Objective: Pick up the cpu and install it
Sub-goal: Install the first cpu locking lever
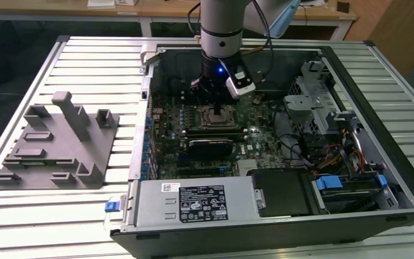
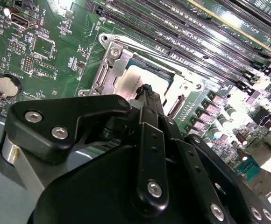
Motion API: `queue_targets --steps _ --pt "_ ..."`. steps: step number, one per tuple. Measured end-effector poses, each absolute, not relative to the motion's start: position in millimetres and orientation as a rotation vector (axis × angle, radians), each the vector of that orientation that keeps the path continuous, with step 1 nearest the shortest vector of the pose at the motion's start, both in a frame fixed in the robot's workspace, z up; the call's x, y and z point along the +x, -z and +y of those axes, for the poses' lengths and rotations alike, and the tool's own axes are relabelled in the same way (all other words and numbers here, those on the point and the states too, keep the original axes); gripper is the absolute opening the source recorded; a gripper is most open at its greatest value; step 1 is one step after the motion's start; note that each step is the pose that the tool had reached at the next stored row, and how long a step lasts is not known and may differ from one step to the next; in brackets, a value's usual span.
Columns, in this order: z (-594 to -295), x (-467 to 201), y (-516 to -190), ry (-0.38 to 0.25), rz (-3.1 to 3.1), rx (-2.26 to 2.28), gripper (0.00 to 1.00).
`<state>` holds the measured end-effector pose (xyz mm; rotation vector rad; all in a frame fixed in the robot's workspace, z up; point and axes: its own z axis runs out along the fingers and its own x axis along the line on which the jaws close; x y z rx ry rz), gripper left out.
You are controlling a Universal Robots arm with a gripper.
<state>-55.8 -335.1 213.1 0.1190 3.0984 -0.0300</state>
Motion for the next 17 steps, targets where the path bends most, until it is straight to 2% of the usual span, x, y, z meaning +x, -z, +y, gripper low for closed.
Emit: queue_targets --steps 17 --pt "-335.1 -68.7 -213.0 0.030 3.098 0.119 0.11"
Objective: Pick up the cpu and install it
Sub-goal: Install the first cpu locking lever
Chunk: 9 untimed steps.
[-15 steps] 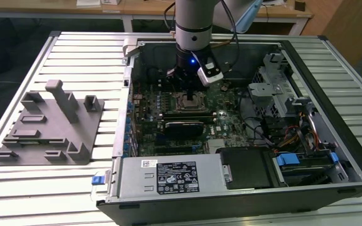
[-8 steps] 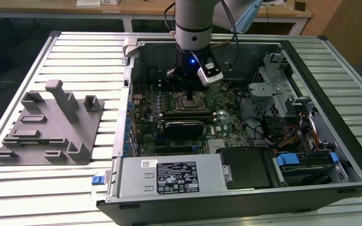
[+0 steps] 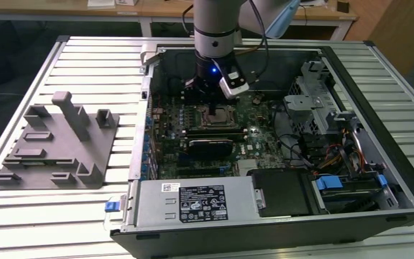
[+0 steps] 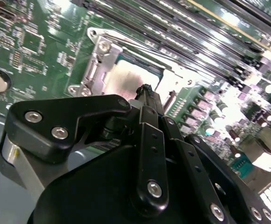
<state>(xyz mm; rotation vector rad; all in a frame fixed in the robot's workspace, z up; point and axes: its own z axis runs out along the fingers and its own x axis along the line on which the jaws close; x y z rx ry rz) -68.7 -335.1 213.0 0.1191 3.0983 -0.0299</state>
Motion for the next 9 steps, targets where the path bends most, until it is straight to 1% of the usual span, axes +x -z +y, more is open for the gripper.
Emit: queue_targets --steps 9 --pt "-335.1 -91.8 -213.1 0.030 3.098 0.119 0.11"
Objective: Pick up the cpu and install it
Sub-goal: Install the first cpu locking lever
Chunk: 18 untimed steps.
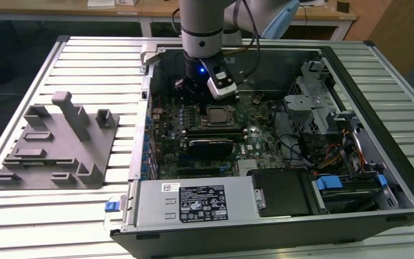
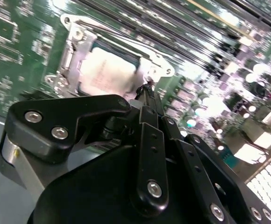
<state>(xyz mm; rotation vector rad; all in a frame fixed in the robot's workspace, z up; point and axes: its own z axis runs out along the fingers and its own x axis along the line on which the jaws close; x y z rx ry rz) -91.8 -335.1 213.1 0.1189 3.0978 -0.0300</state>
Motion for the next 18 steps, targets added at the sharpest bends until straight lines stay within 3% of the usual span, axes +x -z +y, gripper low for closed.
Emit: queue_targets --steps 18 --pt "-335.1 -108.9 -226.7 0.028 3.098 0.119 0.11"
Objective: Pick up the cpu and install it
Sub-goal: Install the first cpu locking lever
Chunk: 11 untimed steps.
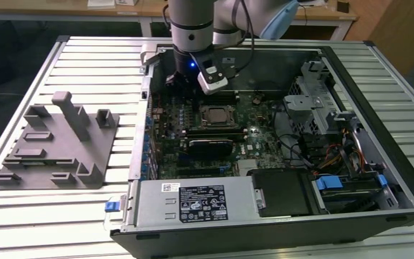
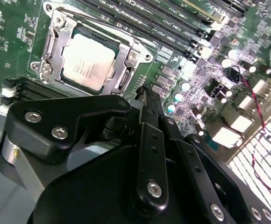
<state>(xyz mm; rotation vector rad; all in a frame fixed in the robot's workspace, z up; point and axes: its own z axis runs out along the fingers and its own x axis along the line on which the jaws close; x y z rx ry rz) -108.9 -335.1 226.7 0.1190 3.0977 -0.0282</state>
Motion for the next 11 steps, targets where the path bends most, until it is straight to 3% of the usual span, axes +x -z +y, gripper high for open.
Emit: queue_targets --steps 11 --pt "-335.1 -116.2 -233.3 0.007 3.097 0.119 0.11"
